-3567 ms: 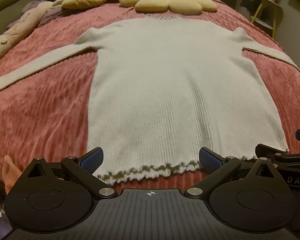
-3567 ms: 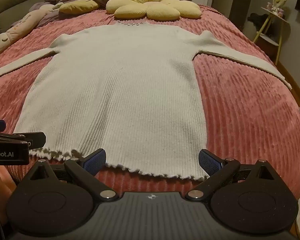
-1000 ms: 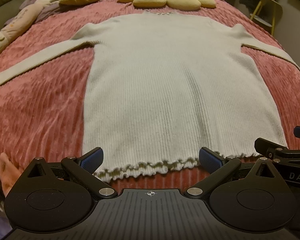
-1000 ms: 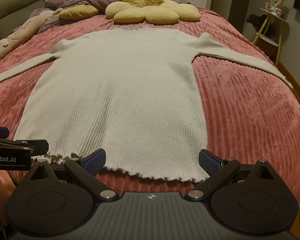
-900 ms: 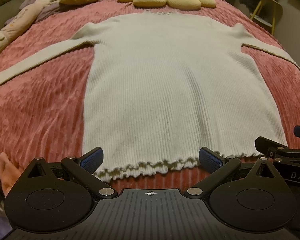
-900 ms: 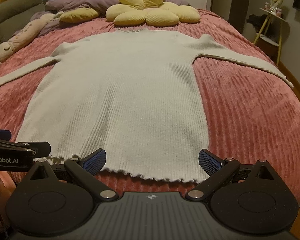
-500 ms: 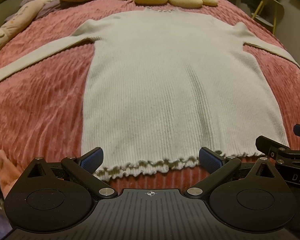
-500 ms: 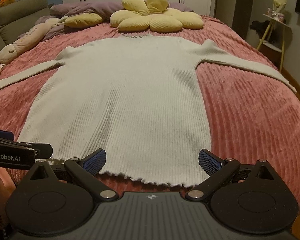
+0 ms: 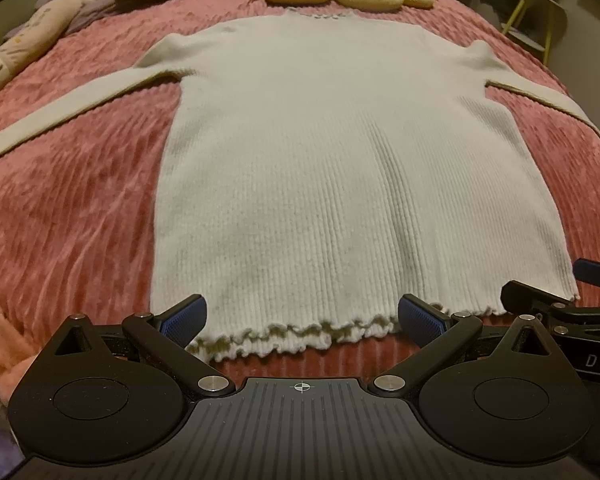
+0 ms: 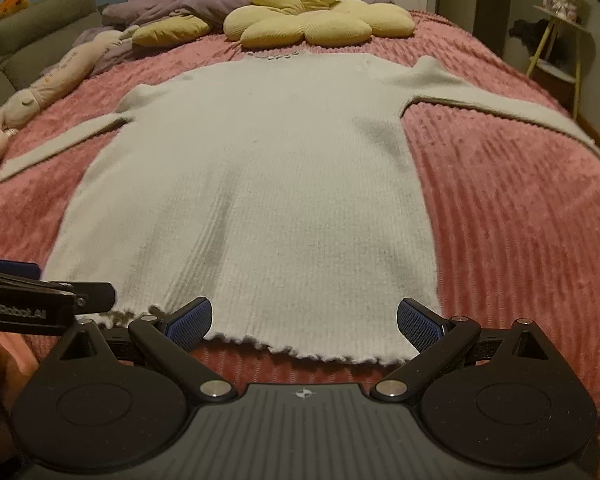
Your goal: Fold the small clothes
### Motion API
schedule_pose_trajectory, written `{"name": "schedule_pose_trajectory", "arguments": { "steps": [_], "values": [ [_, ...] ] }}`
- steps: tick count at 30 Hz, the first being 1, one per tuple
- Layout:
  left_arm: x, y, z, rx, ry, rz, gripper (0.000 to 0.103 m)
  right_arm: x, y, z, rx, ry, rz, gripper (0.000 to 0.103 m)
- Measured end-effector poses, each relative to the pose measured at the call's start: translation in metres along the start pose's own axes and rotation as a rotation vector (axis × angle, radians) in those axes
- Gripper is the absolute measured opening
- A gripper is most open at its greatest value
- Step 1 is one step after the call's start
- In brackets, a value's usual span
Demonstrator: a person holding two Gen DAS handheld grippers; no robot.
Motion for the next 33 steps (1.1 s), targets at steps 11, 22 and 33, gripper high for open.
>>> {"name": "schedule_pose_trajectory", "arguments": {
  "steps": [11,22,33],
  "values": [
    [-0.016,-0.008,-0.006,0.008,0.025,0.025,0.103,-0.021,-0.018,0.008,-0.214,0.062,-0.169,0.099],
    [-0.063,-0.010,-0.074,0.020,-0.076,-0.036,0.103,-0.062,-0.171,-0.074,-0.432,-0.208,-0.008,0.097],
    [-0.120,-0.004,-0.080,0.106,-0.045,-0.102,0.103,-0.129,-0.425,-0.109,-1.057,-0.371,0.336,0.052]
  ]
}}
Point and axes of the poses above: each gripper's, at about its wrist camera, not at the fingertips, and x roughly against the way its jaws point, y to its left, z to its underside, the point moved 7 cm from there along -x, roughly the way its jaws point, and after that the axes turned 14 degrees about -y, right-handed, at the moved point
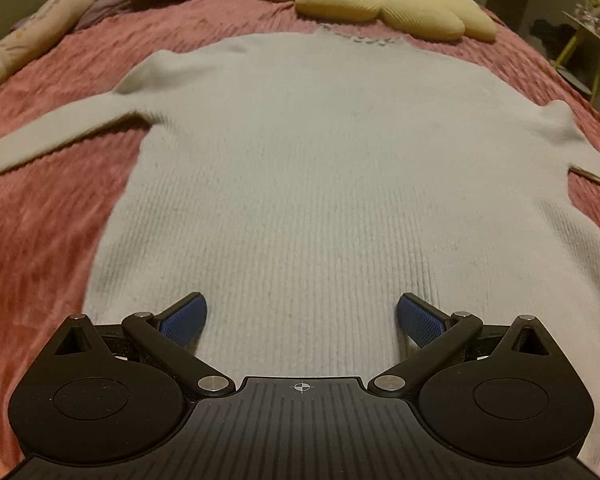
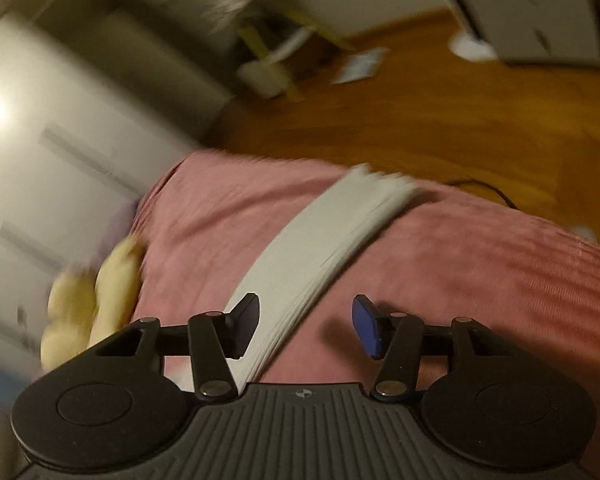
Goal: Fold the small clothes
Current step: 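Grasp the white sweater's sleeve cuff with the right gripper, then lay the held sleeve across the sweater body and open the right gripper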
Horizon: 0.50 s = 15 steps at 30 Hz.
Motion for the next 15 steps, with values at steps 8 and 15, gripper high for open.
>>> {"name": "schedule_pose_trajectory", "arguments": {
  "steps": [8,15],
  "values": [
    [-0.004,0.004,0.003,0.017,0.003,0.039,0.103,-0.039,-0.039,-0.012,-0.229,-0.034,0.007,0.028],
    [-0.005,0.003,0.002,-0.003,0.004,0.047,0.103,-0.052,-0.030,-0.011,-0.170,-0.024,0.042,0.007]
  ]
}}
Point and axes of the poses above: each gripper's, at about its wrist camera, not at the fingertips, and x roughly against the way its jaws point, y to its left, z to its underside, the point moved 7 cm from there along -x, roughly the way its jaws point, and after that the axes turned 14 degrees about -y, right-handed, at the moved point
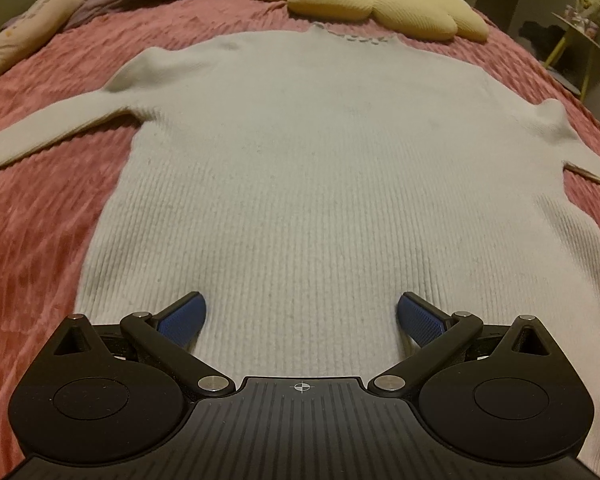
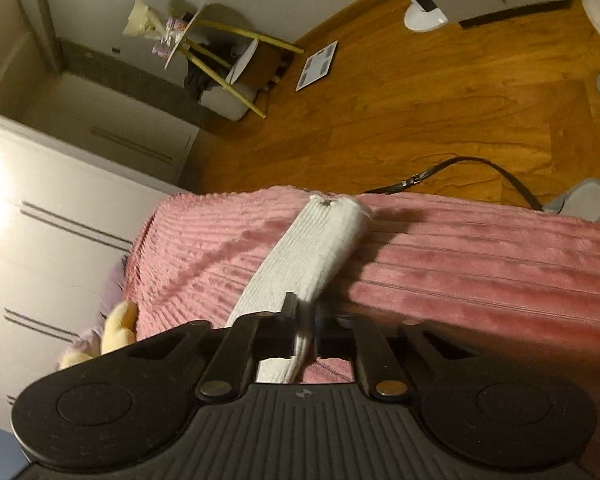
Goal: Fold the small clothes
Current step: 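Lay the held sleeve across the sweater body and open the right gripper, then grasp the other ruffled sleeve cuff with the left gripper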
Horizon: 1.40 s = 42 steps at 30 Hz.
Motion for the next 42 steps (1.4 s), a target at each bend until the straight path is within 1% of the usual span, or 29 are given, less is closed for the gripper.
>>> {"name": "schedule_pose_trajectory", "arguments": {
  "steps": [1,3,5,7,8,10,12,13,14,15,17,18,20,22,23,24,26,29,31,32,34,35,36,37,38,40,42],
  "values": [
    [0.000,0.000,0.000,-0.002,0.001,0.006,0.103,0.005,0.008,0.001,0.044,-0.010,0.003,0.007],
    [0.002,0.002,-0.001,0.004,0.000,0.013,0.103,0.019,0.030,0.009,0.134,-0.031,-0.037,0.007],
    [0.005,0.004,-0.004,0.009,-0.018,-0.002,0.103,0.034,0.063,0.026,0.251,-0.043,-0.111,0.007],
    [0.010,0.006,-0.012,-0.002,-0.058,-0.031,0.103,0.055,0.105,0.058,0.377,-0.039,-0.220,0.007],
    [0.012,0.008,-0.017,-0.005,-0.078,-0.030,0.103,0.066,0.125,0.077,0.427,-0.024,-0.286,0.006],
    [0.018,0.010,-0.030,0.011,-0.129,-0.007,0.103,0.096,0.171,0.130,0.541,0.028,-0.449,0.006],
    [0.022,0.011,-0.047,0.045,-0.169,0.039,0.103,0.121,0.202,0.179,0.637,0.075,-0.578,0.007],
    [0.022,0.011,-0.055,0.062,-0.179,0.063,0.103,0.134,0.215,0.211,0.680,0.128,-0.648,0.007],
    [0.022,0.010,-0.064,0.083,-0.190,0.091,0.103,0.143,0.221,0.234,0.701,0.181,-0.683,0.009],
    [0.020,0.010,-0.072,0.105,-0.201,0.120,0.103,0.150,0.225,0.255,0.712,0.238,-0.703,0.015],
    [0.014,0.006,-0.086,0.143,-0.213,0.182,0.103,0.154,0.215,0.286,0.713,0.306,-0.681,0.023],
    [0.009,0.002,-0.095,0.159,-0.220,0.214,0.103,0.153,0.207,0.294,0.723,0.318,-0.649,0.023],
    [-0.006,-0.012,-0.108,0.172,-0.214,0.284,0.103,0.152,0.185,0.301,0.730,0.322,-0.583,0.023],
    [-0.030,-0.029,-0.116,0.181,-0.168,0.353,0.103,0.153,0.158,0.302,0.708,0.344,-0.514,0.023],
    [-0.043,-0.035,-0.120,0.189,-0.151,0.369,0.103,0.155,0.147,0.303,0.699,0.351,-0.494,0.024],
    [-0.057,-0.042,-0.124,0.202,-0.130,0.381,0.103,0.157,0.134,0.302,0.691,0.360,-0.473,0.027],
    [-0.085,-0.052,-0.130,0.226,-0.075,0.376,0.101,0.163,0.113,0.299,0.672,0.379,-0.440,0.030],
    [-0.110,-0.065,-0.132,0.249,-0.021,0.396,0.083,0.176,0.093,0.294,0.654,0.378,-0.459,0.031],
    [-0.125,-0.073,-0.129,0.255,0.038,0.403,0.081,0.177,0.088,0.293,0.696,0.366,-0.467,0.031],
    [-0.131,-0.075,-0.125,0.255,0.067,0.396,0.075,0.174,0.086,0.293,0.714,0.365,-0.458,0.033],
    [-0.141,-0.078,-0.124,0.257,0.072,0.381,0.069,0.174,0.080,0.293,0.717,0.363,-0.478,0.033],
    [-0.144,-0.079,-0.124,0.264,0.068,0.386,0.053,0.175,0.082,0.296,0.728,0.357,-0.486,0.033],
    [-0.147,-0.080,-0.125,0.271,0.076,0.387,0.034,0.176,0.082,0.297,0.747,0.352,-0.491,0.033],
    [-0.149,-0.081,-0.124,0.272,0.090,0.379,0.026,0.178,0.082,0.298,0.764,0.345,-0.495,0.034],
    [-0.151,-0.081,-0.125,0.271,0.099,0.374,0.013,0.178,0.084,0.298,0.771,0.340,-0.496,0.034],
    [-0.149,-0.083,-0.128,0.260,0.094,0.357,0.011,0.180,0.084,0.299,0.779,0.332,-0.499,0.034],
    [-0.138,-0.083,-0.137,0.242,0.052,0.370,0.010,0.180,0.085,0.298,0.786,0.337,-0.499,0.034]
  ]
}}
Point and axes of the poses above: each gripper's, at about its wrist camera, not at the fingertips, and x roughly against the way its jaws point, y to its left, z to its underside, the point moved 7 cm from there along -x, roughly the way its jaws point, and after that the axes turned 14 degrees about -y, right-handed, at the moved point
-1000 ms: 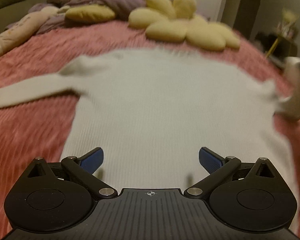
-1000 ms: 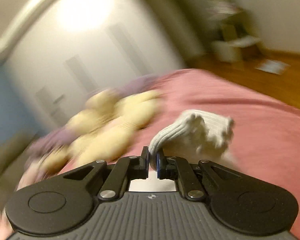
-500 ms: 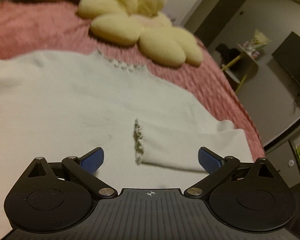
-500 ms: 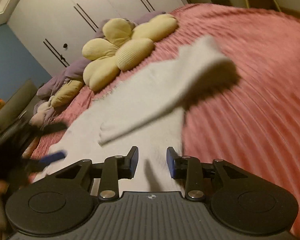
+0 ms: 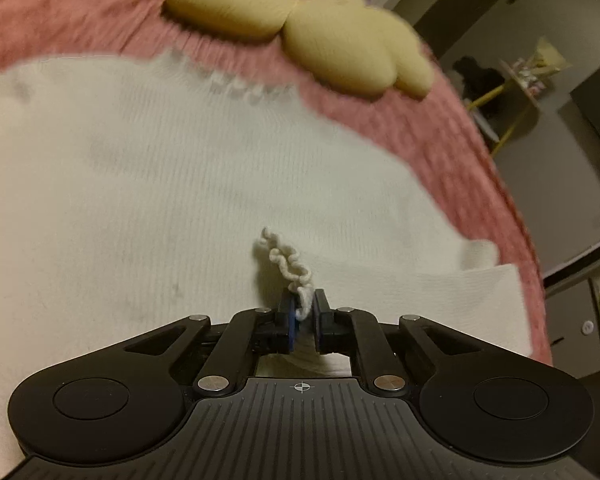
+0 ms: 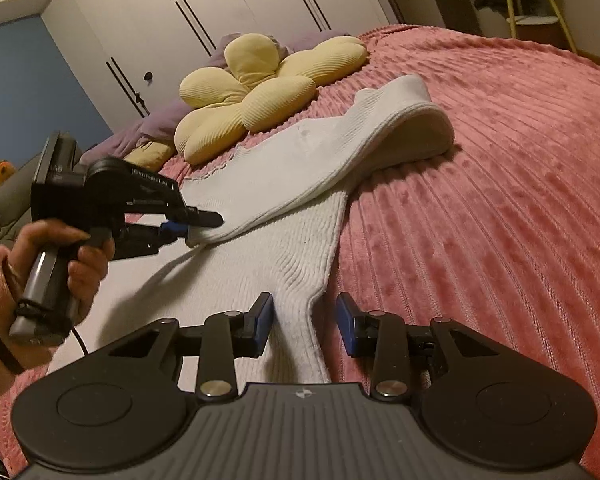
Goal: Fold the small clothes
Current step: 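Grasp the other ruffled sleeve cuff with the left gripper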
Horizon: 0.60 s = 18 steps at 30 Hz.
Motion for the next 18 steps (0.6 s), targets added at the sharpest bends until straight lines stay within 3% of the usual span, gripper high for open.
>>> {"name": "schedule_pose_trajectory", "arguments": {
  "steps": [2,5,7,9,13,18],
  "values": [
    [0.017,-0.003,-0.013,-0.026,-0.046,0.020,0.010,0.001,-0.001,-0.004,-0.023,0.014,-0.004,0.035],
    [0.049,0.005,-0.036,-0.053,-0.139,0.023,0.010,0.002,-0.003,-0.015,-0.080,0.017,-0.010,0.045],
    [0.069,0.023,-0.050,-0.079,-0.200,-0.019,0.010,0.004,0.000,-0.024,-0.065,-0.012,-0.009,0.049],
    [0.081,0.053,-0.058,-0.095,-0.234,-0.108,0.010,0.001,0.009,-0.032,-0.036,-0.029,-0.025,0.051],
    [0.092,0.123,-0.053,-0.087,-0.206,-0.313,0.010,-0.016,0.024,-0.038,-0.025,-0.012,-0.061,0.051],
    [0.098,0.155,-0.045,-0.015,-0.185,-0.308,0.010,-0.047,0.019,-0.042,-0.094,0.019,-0.023,0.051]
  ]
}}
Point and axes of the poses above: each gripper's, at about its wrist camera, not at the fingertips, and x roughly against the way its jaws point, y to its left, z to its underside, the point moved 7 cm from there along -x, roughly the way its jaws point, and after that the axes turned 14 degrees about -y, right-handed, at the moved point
